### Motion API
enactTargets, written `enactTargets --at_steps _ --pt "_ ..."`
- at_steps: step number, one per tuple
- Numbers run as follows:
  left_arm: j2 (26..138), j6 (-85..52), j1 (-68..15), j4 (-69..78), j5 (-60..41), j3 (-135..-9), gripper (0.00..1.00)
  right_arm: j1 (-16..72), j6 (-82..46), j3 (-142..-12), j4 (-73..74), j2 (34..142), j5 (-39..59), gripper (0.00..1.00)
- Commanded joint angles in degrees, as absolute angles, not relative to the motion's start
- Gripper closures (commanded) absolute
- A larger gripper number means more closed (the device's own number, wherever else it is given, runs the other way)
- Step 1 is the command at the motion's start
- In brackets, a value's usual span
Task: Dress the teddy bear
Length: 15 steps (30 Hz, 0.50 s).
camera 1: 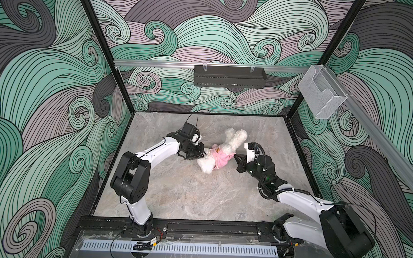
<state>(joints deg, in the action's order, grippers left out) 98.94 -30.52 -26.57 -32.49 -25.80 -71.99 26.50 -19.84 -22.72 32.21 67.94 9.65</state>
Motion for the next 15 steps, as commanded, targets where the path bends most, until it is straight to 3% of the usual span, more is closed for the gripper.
enactTargets --at_steps 1,7,15 --pt "101.21 -23.39 -26.25 -46.46 -4.18 -71.3 1.0 18.58 -32.16 -21.94 38.61 63.65 8.94 1.0" --pt "101.93 -23.26 -29.96 -46.76 0.28 -73.86 1.0 18.56 -31.14 -23.54 41.44 65.18 20.78 1.0" --pt "106.26 -19.91 -36.18 -50.46 6.14 -82.5 1.0 23.3 -25.21 -28.24 36.7 67.41 26.22 1.0"
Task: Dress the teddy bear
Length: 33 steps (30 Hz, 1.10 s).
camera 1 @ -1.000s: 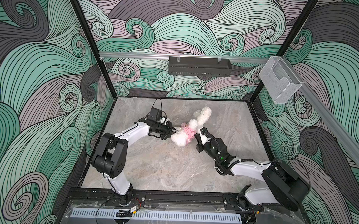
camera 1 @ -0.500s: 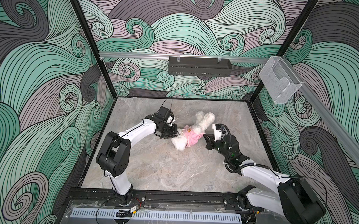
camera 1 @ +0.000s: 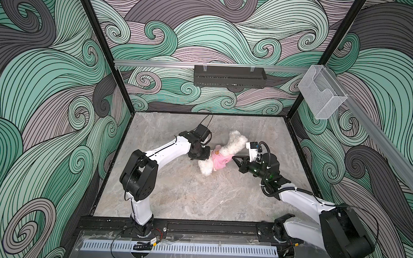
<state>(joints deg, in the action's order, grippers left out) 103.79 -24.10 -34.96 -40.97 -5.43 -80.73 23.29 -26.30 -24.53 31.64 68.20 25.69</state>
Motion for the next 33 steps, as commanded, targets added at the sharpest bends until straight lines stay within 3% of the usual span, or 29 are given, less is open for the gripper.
enactTargets --at_steps 1,9,12,19,24,27,29,33 --pt "106.58 -19.12 -36.85 -50.72 7.36 -82.78 1.0 22.71 -26.16 -27.93 36.91 67.12 25.02 1.0" --pt "105.15 -15.21 -39.19 -45.45 13.05 -76.21 1.0 9.95 -47.94 -20.81 40.15 65.57 16.29 1.0" --pt "103.94 -13.98 -39.2 -42.95 13.63 -73.51 1.0 7.21 -50.1 -18.26 39.85 65.42 14.09 1.0" --pt "102.54 -13.51 -38.1 -38.79 14.11 -70.58 1.0 3.05 -46.85 -17.39 41.68 70.58 17.17 1.0" --pt "98.93 -17.64 -35.34 -31.46 -0.31 -70.48 1.0 14.07 -26.65 -24.03 28.75 71.55 17.84 1.0" --pt "98.91 -21.48 -35.16 -29.55 -6.82 -73.0 1.0 21.07 -15.95 -27.9 20.33 71.6 17.39 0.85" --pt "99.14 -24.4 -34.92 -29.27 -7.71 -74.33 1.0 21.53 -13.41 -28.02 18.97 70.28 20.97 0.74" --pt "99.59 -26.11 -34.54 -29.98 -6.7 -75.06 1.0 21.54 -9.32 -30.61 10.86 63.9 25.01 0.61"
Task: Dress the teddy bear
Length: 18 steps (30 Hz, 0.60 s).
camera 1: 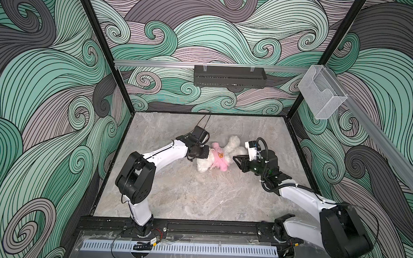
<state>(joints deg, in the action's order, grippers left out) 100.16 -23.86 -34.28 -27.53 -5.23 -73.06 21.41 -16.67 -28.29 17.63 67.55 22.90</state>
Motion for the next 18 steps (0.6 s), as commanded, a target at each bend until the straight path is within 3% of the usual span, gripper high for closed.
enactTargets --at_steps 1,4,9,18 --pt "99.83 -26.03 -34.54 -30.33 -6.51 -75.14 1.0 21.54 -9.88 -31.58 10.6 63.42 26.89 0.59" --pt "99.82 -25.97 -34.54 -29.86 -6.92 -74.75 1.0 21.61 -13.86 -36.56 7.9 68.01 31.08 0.59" --pt "99.45 -24.72 -34.54 -29.89 -6.46 -73.79 1.0 22.32 -17.31 -44.11 2.5 76.34 29.71 0.69" --pt "99.41 -23.3 -34.63 -30.59 -5.98 -73.46 1.0 22.92 -18.89 -53.27 -2.88 89.92 34.36 0.67"
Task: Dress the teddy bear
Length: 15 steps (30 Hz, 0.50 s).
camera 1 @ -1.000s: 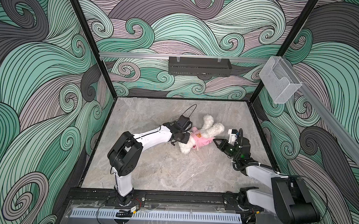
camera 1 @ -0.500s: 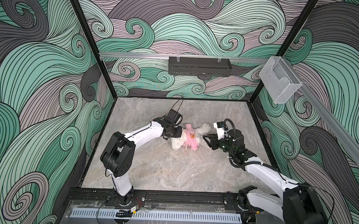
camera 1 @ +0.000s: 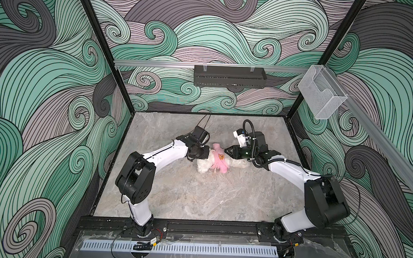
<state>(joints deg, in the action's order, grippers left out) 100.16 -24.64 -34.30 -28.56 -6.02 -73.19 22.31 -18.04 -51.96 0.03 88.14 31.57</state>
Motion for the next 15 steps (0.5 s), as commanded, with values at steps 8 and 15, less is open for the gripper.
enactTargets --at_steps 8,15 --pt "98.99 -22.39 -34.71 -30.29 -5.9 -73.27 1.0 24.14 -19.67 -55.04 -1.9 96.34 35.99 0.69" --pt "95.25 -15.63 -35.17 -24.5 -4.72 -67.68 1.0 21.36 -23.57 -49.92 4.17 92.45 26.84 0.93"
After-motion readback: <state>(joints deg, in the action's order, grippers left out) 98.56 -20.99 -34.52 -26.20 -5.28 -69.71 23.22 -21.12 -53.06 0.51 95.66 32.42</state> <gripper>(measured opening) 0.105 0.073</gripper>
